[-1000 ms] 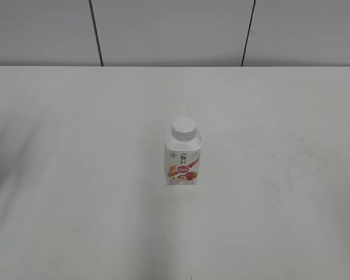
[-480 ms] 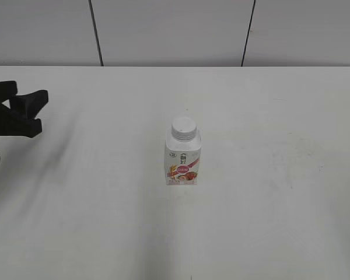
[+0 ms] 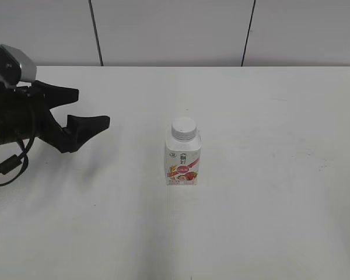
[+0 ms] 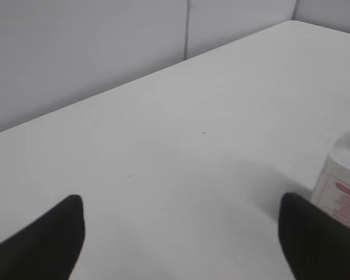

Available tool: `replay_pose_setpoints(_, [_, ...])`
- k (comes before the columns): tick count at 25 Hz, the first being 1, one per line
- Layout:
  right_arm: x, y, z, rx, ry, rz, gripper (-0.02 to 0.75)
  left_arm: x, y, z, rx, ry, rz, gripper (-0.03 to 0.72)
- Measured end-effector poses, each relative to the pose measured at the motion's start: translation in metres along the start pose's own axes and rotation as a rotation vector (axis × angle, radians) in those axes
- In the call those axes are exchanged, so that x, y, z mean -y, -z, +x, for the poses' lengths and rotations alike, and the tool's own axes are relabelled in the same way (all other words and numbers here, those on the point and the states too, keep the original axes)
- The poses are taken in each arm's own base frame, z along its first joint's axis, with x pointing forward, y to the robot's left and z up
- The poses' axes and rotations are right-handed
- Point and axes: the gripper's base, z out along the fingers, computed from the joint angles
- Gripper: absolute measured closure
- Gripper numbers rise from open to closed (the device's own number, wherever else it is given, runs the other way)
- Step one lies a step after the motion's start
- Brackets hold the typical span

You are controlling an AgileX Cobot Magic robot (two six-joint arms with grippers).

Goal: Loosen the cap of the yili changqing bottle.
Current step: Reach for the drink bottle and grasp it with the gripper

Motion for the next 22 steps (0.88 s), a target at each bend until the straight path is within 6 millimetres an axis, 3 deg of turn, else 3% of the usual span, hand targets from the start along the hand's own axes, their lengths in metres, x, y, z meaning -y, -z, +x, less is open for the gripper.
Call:
replay_pose_setpoints(4, [0.0,0.0,0.0,0.0,0.0,0.0,0.172,-0.001,-0.01,0.008,-0.04,-0.017,0.096,0.015])
replay_pose_setpoints(13, [0.0,0.0,0.0,0.0,0.0,0.0,0.172,0.001,-0.034,0.018,-0.073,0.022,0.354,0.065])
replay_pose_setpoints(22, [0.0,0.0,0.0,0.0,0.0,0.0,0.172,0.024,-0.077,0.012,-0.108,-0.028,0.496,0.092])
